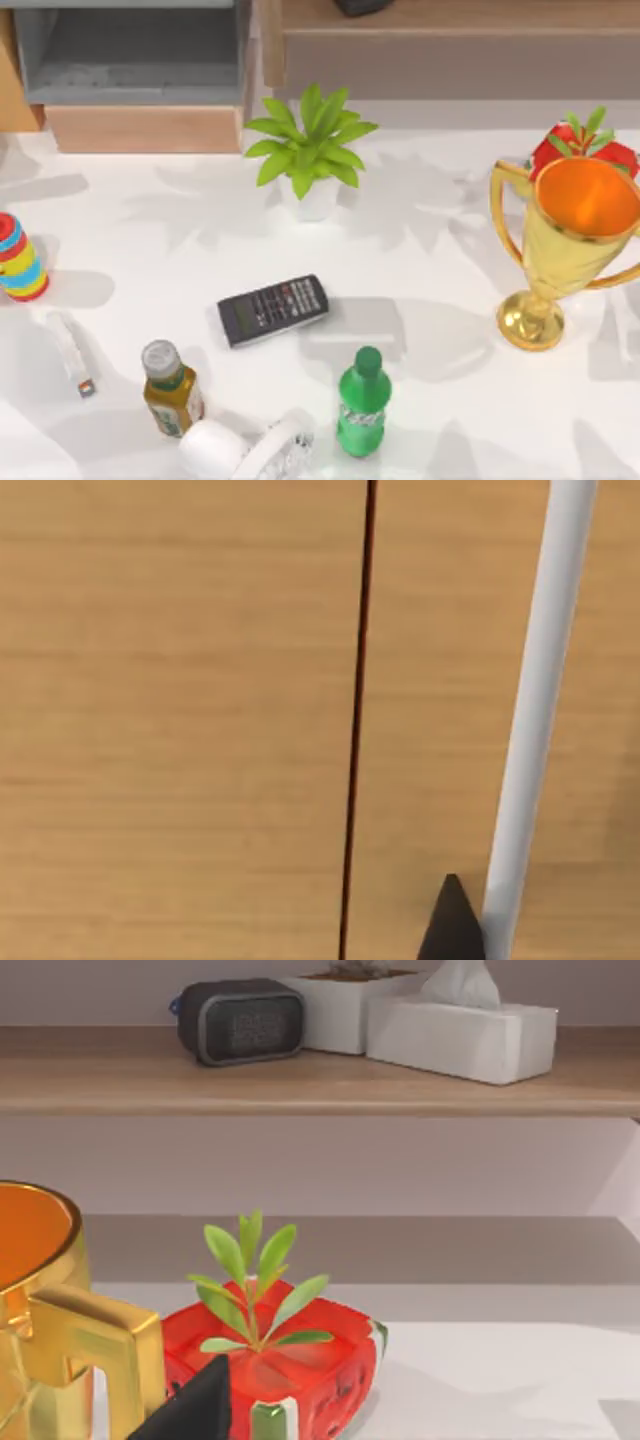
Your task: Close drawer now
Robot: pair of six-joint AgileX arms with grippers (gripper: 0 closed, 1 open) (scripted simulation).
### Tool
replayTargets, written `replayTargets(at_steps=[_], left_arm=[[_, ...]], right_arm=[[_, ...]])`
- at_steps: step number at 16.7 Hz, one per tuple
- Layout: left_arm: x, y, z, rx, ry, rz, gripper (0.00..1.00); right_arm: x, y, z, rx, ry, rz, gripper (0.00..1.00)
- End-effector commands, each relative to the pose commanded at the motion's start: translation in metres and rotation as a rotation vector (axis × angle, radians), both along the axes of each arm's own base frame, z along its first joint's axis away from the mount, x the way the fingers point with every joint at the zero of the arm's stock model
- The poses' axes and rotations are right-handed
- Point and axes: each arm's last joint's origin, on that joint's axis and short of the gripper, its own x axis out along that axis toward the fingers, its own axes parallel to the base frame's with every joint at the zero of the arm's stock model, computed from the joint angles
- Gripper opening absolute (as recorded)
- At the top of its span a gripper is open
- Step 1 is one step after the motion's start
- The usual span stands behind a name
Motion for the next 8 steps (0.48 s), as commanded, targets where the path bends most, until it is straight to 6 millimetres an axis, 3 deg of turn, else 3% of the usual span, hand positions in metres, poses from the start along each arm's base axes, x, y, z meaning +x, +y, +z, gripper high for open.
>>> replayTargets(at_steps=[2, 8], left_arm=[[0.0000, 0.0000, 0.0000, 0.000, 0.000, 0.000, 0.98], [0.0000, 0.0000, 0.0000, 0.000, 0.000, 0.000, 1.00]], right_arm=[[0.0000, 0.0000, 0.0000, 0.000, 0.000, 0.000, 1.00], [0.0000, 0.0000, 0.0000, 0.000, 0.000, 0.000, 1.00]])
